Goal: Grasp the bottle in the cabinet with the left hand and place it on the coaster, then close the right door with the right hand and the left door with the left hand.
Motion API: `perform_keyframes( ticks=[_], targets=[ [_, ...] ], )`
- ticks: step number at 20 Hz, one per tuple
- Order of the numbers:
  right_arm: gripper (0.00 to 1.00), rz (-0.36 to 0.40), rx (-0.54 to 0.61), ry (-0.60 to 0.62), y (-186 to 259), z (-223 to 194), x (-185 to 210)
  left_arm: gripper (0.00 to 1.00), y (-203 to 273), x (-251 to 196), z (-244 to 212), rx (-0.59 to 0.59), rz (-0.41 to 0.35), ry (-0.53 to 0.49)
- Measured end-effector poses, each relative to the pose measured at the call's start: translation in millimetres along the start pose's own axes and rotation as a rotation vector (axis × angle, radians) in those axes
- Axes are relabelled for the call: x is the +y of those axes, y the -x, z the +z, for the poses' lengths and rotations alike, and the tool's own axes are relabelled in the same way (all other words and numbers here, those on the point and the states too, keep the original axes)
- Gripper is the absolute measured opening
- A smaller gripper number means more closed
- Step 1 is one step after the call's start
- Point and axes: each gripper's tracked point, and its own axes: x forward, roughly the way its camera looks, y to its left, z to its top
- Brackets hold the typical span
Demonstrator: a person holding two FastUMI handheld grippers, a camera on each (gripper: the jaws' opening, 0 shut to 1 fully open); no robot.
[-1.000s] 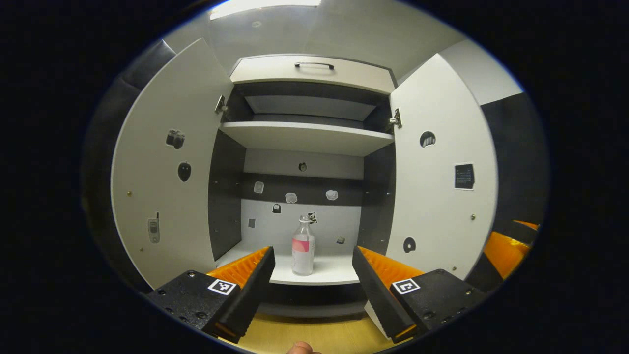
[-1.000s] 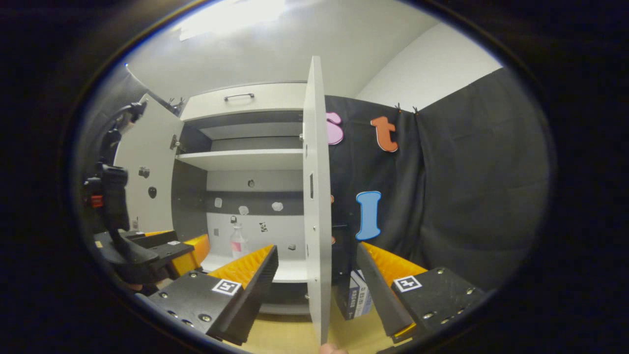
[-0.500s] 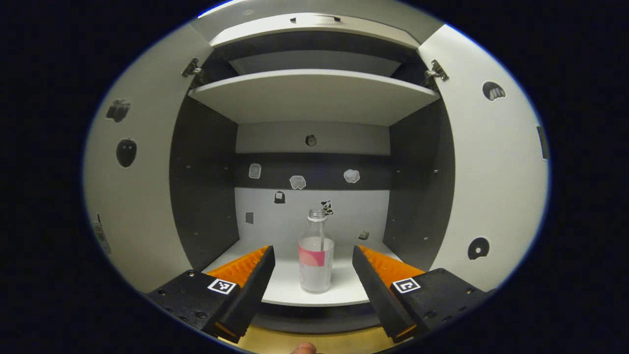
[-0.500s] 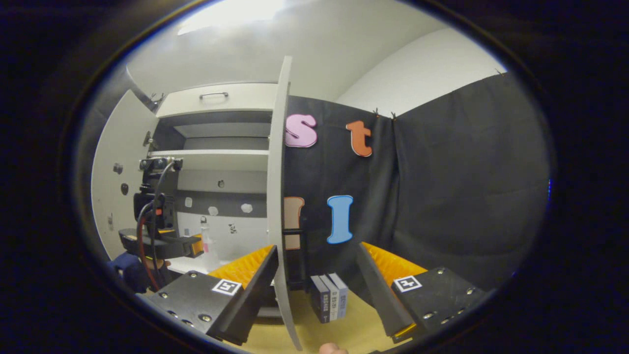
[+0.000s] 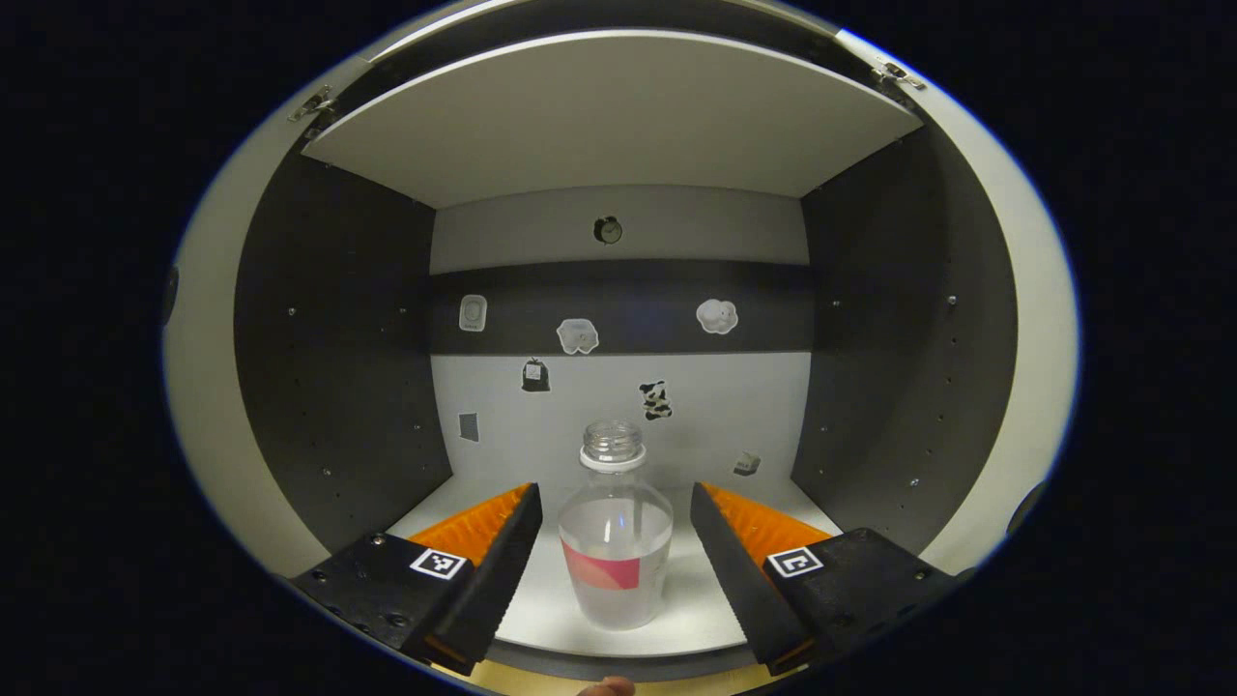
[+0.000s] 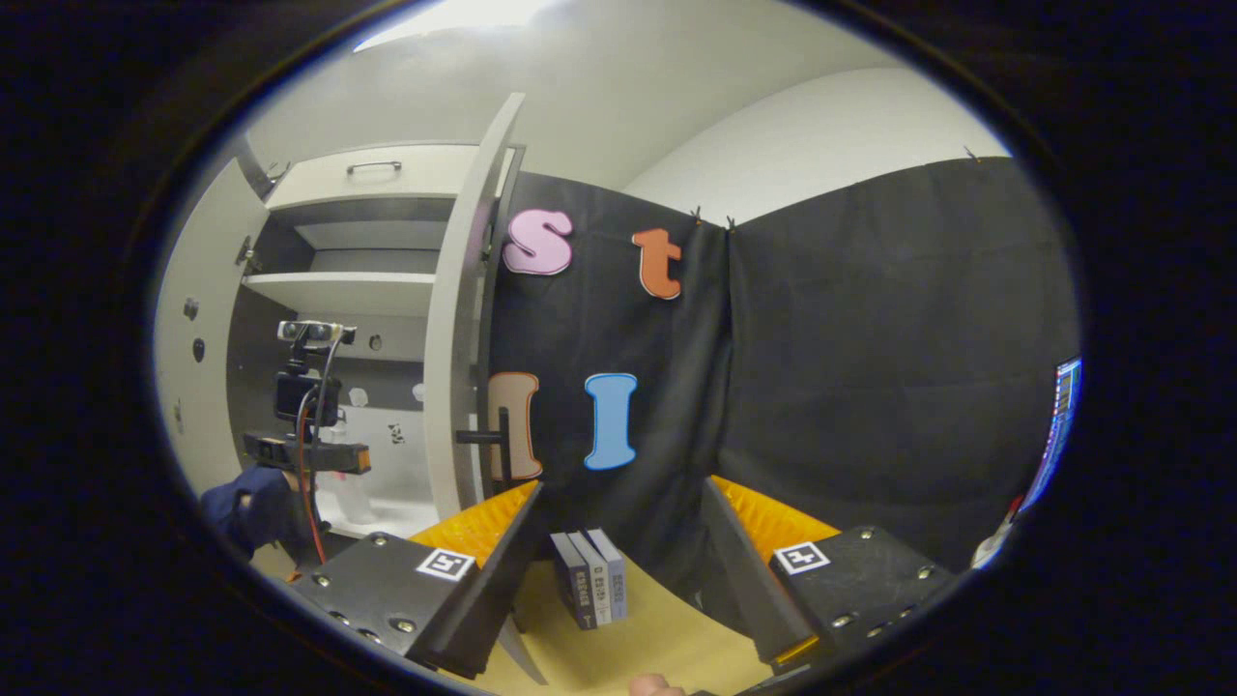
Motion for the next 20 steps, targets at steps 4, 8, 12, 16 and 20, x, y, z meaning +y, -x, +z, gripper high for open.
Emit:
perform_keyframes(
  ticks=[4, 8, 12, 16, 20],
  targets=[
    [0.93, -0.002, 0.0, 0.0, -3, 0, -2, 0.84, -13, 5, -17, 0.057, 0.01, 0.007],
    [0.94, 0.019, 0.003, 0.001, -4, -2, 4, 0.78, -9, 9, -15, 0.046, -0.004, 0.014],
    [0.93, 0.043, 0.0, 0.001, -4, -2, 8, 0.78, 12, 4, -11, 0.038, -0.065, 0.029],
    [0.94, 0.065, -0.011, -0.005, 0, 1, 11, 0.77, 51, -4, -1, 0.006, -0.134, 0.017],
    [0.94, 0.086, -0.018, -0.01, 10, 4, 12, 0.77, 99, -15, 0, -0.014, -0.214, 0.024]
  ],
)
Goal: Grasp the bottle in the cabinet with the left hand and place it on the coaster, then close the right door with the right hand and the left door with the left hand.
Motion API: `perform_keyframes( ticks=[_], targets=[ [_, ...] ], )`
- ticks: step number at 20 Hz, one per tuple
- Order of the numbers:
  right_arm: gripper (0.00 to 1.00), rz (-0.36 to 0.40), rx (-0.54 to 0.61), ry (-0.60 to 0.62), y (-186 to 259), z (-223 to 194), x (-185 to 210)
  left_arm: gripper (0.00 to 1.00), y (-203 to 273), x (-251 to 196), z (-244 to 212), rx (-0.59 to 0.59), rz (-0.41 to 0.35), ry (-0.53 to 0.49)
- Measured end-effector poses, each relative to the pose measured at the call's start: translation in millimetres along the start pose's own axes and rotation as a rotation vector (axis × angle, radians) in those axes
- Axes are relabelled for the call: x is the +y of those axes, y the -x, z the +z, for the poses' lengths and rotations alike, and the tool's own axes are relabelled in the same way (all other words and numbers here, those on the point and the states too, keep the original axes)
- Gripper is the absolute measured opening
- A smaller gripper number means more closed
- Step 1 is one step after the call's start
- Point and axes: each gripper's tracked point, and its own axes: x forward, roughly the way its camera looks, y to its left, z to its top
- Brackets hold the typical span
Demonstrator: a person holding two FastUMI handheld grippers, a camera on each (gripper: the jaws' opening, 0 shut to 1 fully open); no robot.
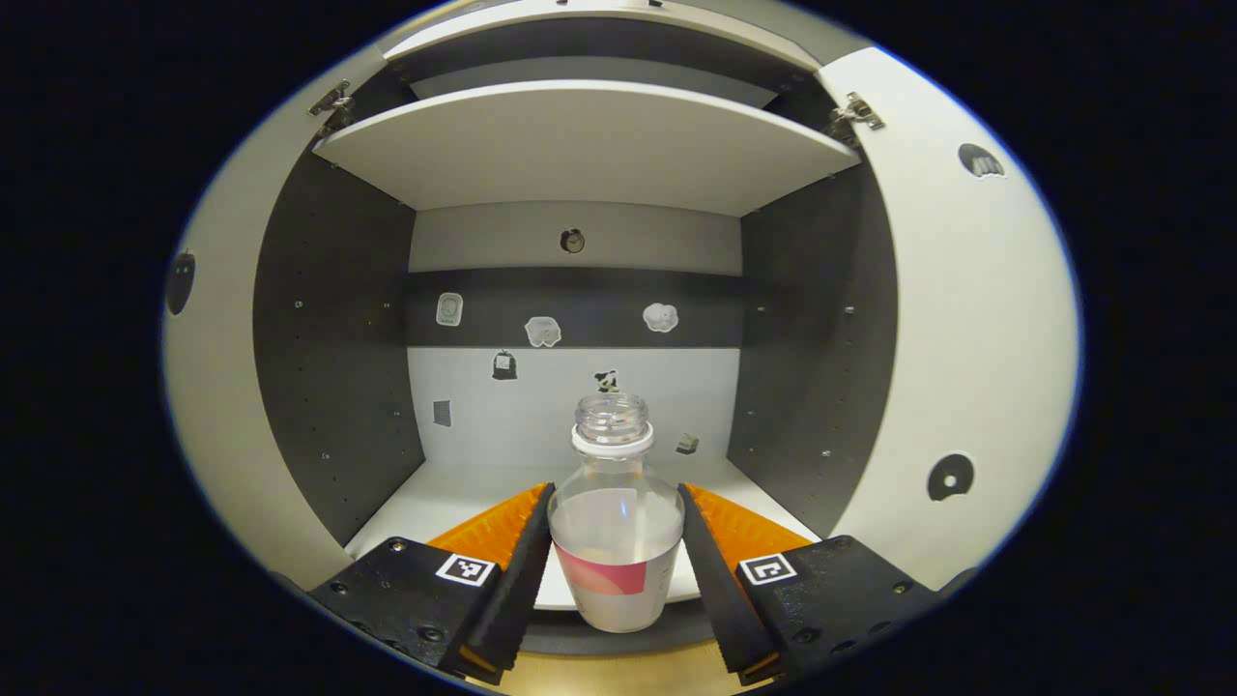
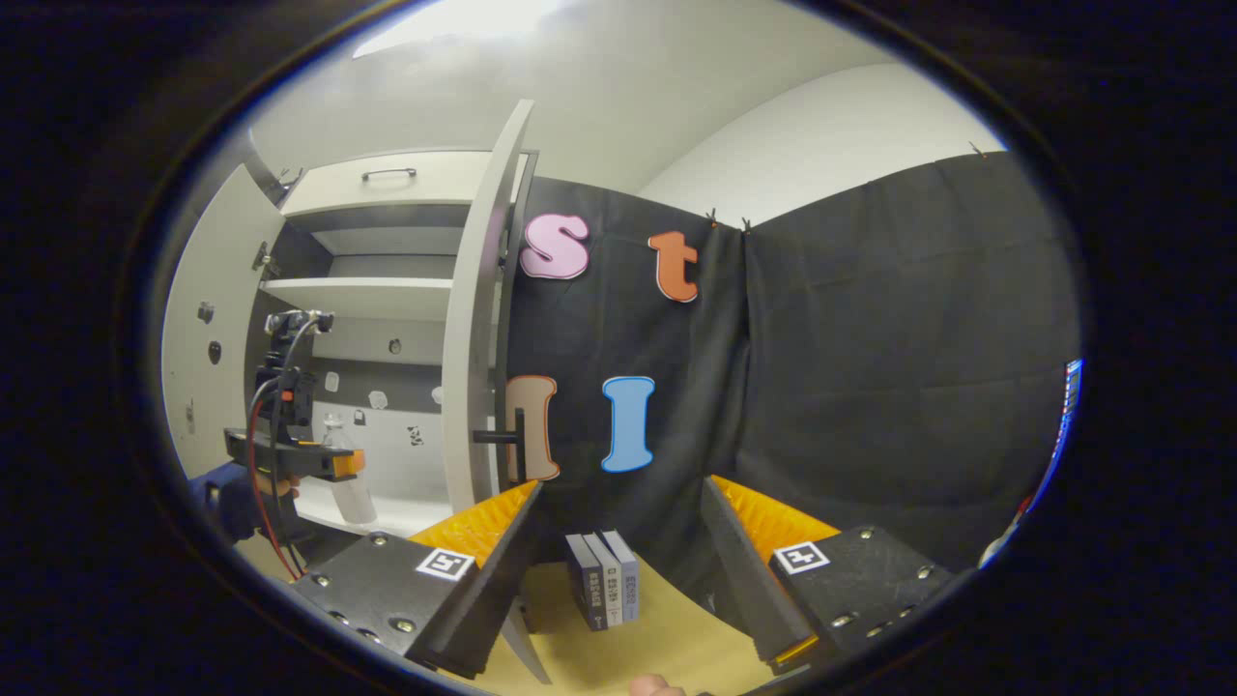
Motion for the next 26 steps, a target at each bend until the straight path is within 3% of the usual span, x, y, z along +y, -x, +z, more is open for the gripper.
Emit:
perform_keyframes(
  ticks=[3, 4, 8, 16, 18, 19, 26],
  targets=[
    [0.93, 0.014, -0.002, -0.003, 10, 3, 2, 0.77, 32, -15, -8, 0.003, -0.067, 0.003],
    [0.97, 0.02, -0.003, -0.005, 12, 2, 3, 0.77, 42, -19, -14, 0.008, -0.087, 0.009],
    [0.93, 0.046, -0.014, -0.015, 16, 8, 5, 0.77, 79, -25, -40, 0.03, -0.136, 0.044],
    [0.97, 0.079, -0.023, -0.024, 19, 10, 10, 0.77, 132, -27, -134, 0.117, -0.197, 0.074],
    [0.93, 0.08, -0.025, -0.024, 19, 11, 9, 0.78, 143, -31, -155, 0.129, -0.241, 0.073],
    [0.97, 0.08, -0.026, -0.024, 19, 11, 8, 0.78, 148, -33, -166, 0.139, -0.266, 0.068],
    [0.93, 0.068, -0.032, -0.019, 23, 12, 0, 0.78, 189, -61, -252, 0.238, -0.424, 0.043]
  ],
)
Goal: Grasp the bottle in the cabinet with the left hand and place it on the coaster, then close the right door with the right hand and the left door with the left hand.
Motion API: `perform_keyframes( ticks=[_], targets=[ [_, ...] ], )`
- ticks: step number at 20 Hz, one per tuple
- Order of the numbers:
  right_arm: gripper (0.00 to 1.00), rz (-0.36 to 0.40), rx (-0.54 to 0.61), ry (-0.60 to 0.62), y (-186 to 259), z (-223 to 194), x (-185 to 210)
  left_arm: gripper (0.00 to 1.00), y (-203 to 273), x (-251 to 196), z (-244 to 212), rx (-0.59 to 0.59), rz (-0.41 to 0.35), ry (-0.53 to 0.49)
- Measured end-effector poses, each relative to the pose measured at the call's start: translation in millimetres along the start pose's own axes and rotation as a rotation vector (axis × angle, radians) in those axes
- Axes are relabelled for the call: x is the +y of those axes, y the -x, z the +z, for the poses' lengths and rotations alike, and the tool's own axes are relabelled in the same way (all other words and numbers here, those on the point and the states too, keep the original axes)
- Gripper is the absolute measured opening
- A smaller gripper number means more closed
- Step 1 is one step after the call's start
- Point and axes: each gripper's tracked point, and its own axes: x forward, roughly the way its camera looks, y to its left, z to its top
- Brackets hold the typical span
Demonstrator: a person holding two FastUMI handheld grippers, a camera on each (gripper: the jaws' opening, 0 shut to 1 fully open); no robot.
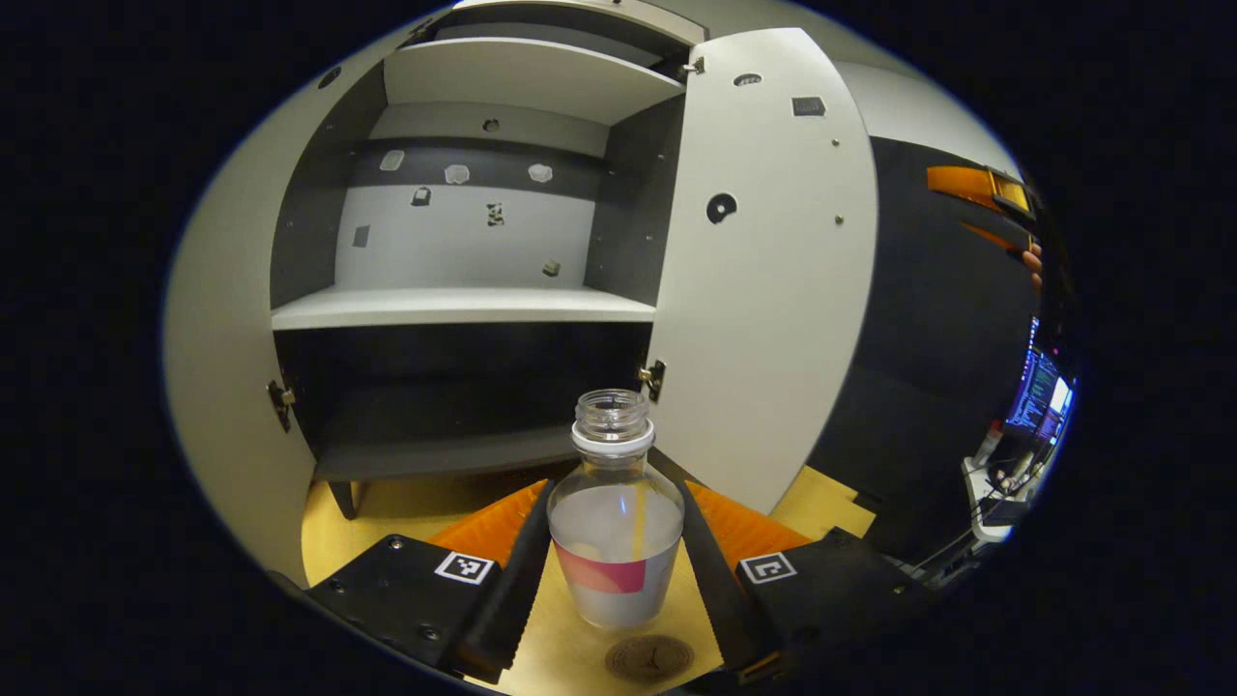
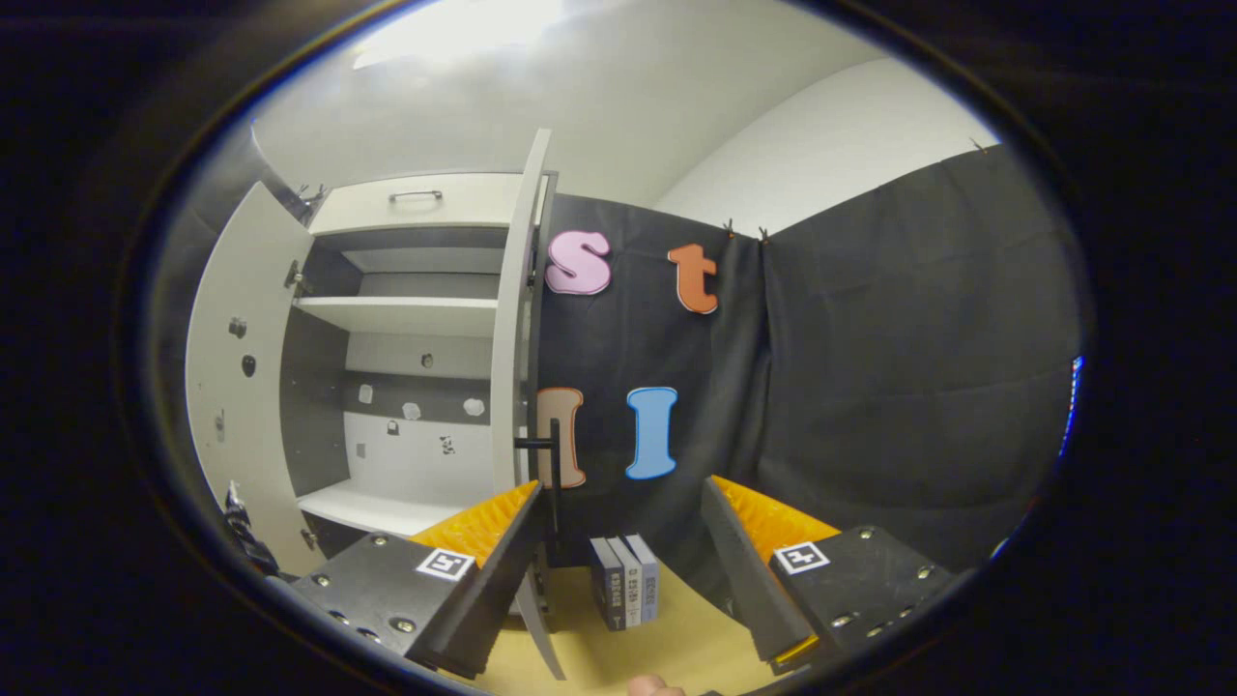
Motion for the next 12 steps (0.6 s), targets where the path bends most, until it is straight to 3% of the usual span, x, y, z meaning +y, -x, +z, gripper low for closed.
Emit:
perform_keyframes(
  ticks=[6, 11, 12],
  targets=[
    [0.97, -0.007, 0.003, 0.013, 2, -1, -4, 0.78, 3, -21, -72, 0.108, -0.079, -0.001],
    [0.97, -0.002, 0.007, 0.021, 1, -2, -3, 0.78, 1, -30, -105, 0.117, -0.113, 0.026],
    [0.93, -0.001, 0.007, 0.022, 1, -2, -4, 0.78, 0, -29, -111, 0.12, -0.111, 0.036]
  ],
)
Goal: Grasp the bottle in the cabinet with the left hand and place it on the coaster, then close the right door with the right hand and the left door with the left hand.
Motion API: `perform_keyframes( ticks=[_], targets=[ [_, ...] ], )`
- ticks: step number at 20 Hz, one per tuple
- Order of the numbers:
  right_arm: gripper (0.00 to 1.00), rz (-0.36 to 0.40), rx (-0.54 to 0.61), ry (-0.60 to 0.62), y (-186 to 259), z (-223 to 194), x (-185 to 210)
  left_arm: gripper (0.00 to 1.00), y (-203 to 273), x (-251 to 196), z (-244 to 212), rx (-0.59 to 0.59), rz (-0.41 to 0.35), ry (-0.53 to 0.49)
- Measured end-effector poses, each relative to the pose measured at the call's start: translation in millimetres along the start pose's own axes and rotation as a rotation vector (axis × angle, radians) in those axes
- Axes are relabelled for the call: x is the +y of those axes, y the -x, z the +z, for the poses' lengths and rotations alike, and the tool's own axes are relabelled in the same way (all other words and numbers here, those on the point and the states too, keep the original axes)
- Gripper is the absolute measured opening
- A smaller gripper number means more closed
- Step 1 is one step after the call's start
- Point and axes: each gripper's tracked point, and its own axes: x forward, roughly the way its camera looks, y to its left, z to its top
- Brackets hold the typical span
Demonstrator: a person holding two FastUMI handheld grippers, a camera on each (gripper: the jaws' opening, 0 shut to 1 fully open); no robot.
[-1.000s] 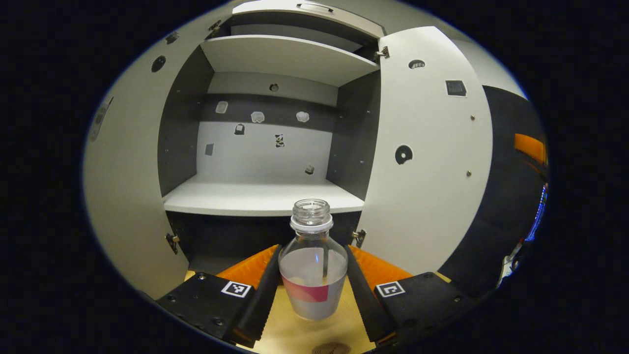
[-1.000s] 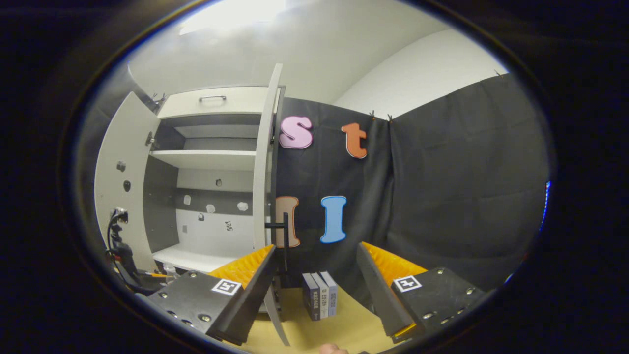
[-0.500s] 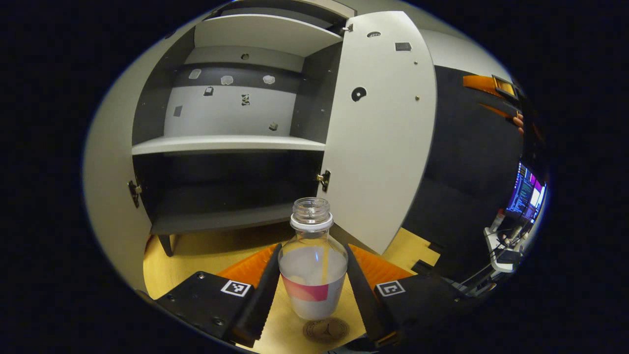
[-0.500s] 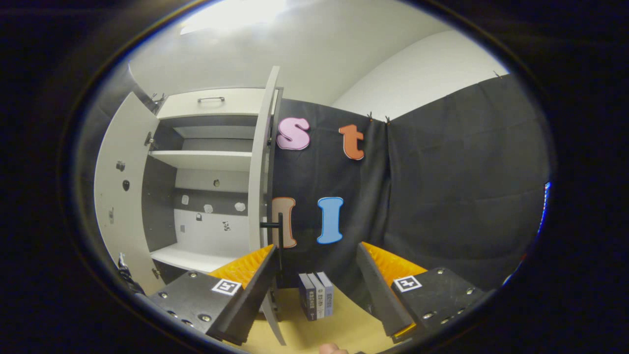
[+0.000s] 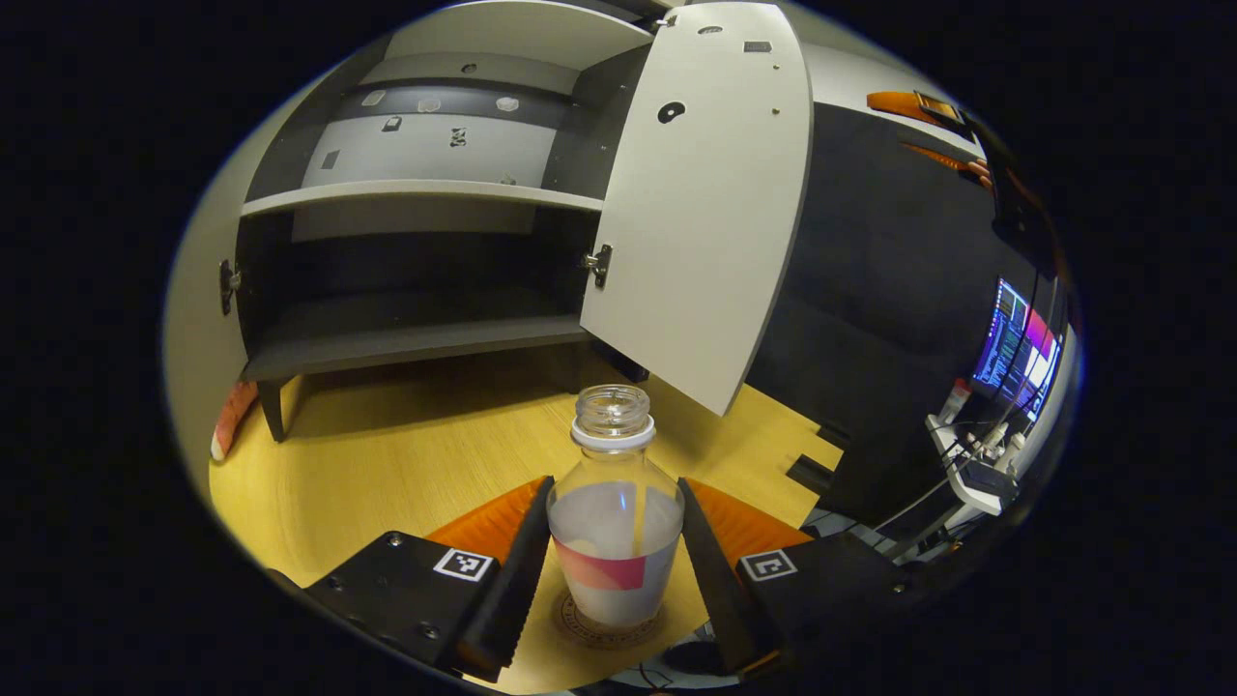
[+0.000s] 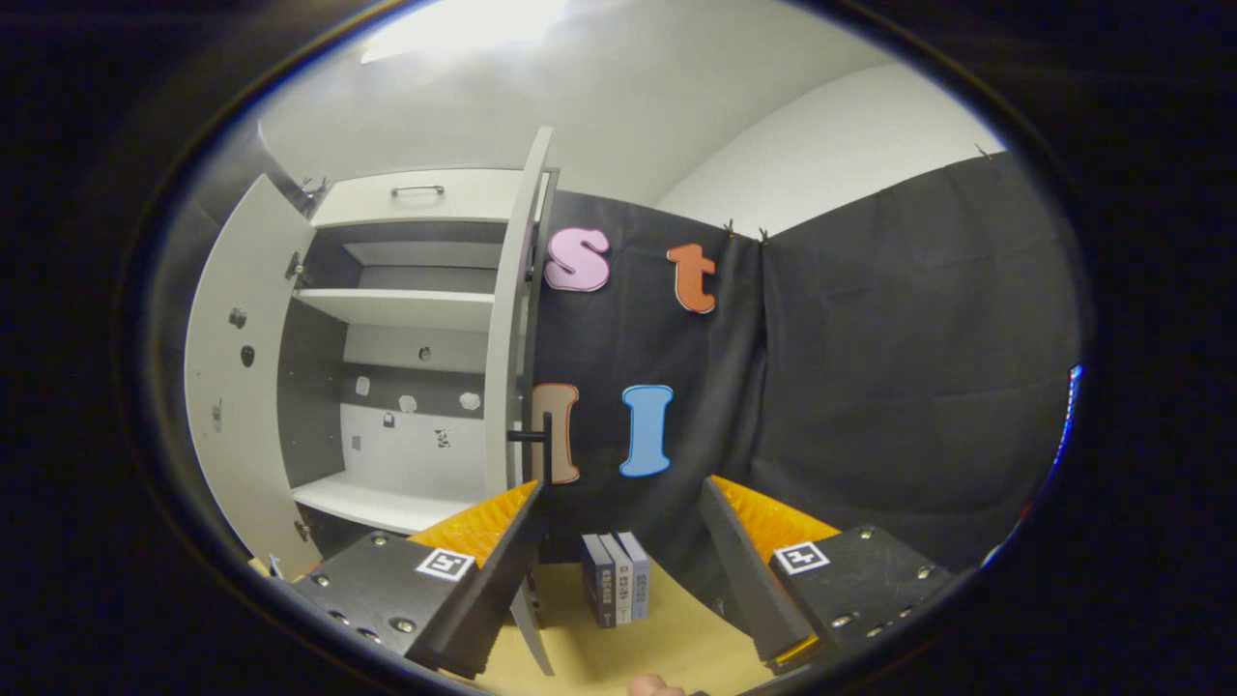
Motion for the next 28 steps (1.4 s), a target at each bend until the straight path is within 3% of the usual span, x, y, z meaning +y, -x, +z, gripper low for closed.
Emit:
perform_keyframes(
  ticks=[5, 9, 20, 28],
  targets=[
    [0.93, -0.009, 0.003, 0.005, 0, 0, -4, 0.78, -7, 0, -17, 0.022, 0.005, 0.021],
    [0.97, -0.012, 0.007, 0.007, 0, -2, -8, 0.78, -7, -1, -25, 0.031, 0.008, -0.026],
    [0.94, 0.007, 0.029, 0.024, -4, -13, -5, 0.82, -1, -13, -27, 0.061, 0.006, -0.091],
    [0.94, 0.006, 0.037, 0.01, -10, -21, -6, 0.82, 1, -19, -9, 0.042, -0.004, -0.055]
  ],
)
